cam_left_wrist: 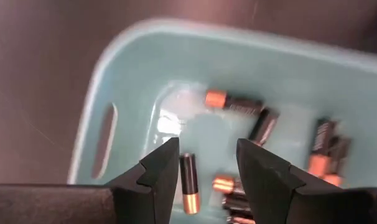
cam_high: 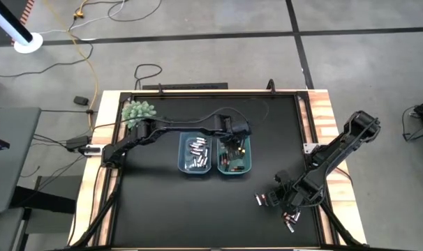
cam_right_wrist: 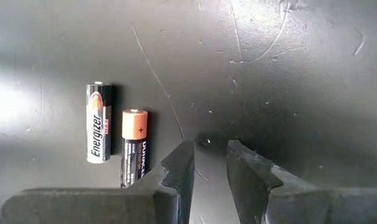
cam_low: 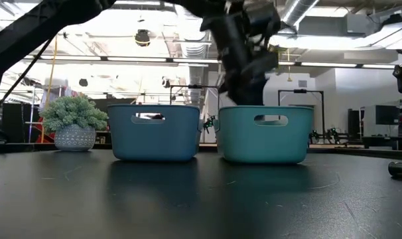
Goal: Sort batteries
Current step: Put the black battery into the green bin
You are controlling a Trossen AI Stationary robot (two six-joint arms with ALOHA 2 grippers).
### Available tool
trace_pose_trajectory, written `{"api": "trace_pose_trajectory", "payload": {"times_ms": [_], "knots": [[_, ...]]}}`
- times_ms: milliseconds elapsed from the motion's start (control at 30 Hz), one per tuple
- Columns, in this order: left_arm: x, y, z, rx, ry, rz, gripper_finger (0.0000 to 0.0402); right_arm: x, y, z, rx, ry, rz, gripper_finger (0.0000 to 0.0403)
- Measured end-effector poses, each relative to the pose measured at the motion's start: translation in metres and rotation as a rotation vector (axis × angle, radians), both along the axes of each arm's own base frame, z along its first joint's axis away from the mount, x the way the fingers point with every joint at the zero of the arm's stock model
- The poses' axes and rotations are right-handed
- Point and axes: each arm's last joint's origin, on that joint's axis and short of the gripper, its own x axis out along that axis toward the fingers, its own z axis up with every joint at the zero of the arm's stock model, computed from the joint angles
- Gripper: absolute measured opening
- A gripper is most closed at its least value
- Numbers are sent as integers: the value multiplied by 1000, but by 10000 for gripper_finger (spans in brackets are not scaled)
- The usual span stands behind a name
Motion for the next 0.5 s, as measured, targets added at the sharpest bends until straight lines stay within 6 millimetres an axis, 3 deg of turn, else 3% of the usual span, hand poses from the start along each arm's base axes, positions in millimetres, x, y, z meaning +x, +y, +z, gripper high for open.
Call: {"api": "trace_pose_trajectory", "payload": {"times_ms": [133,300,500], "knots": [[1,-10,25,-10,-43,5,157,0,0,0,-4,1,10,118],[3,-37,46,-28,-92,-25,157,0,0,0,-21,0,61,118],[4,-86,50,-27,-120,-137,157,1,2,0,-38,-11,135,118]]}}
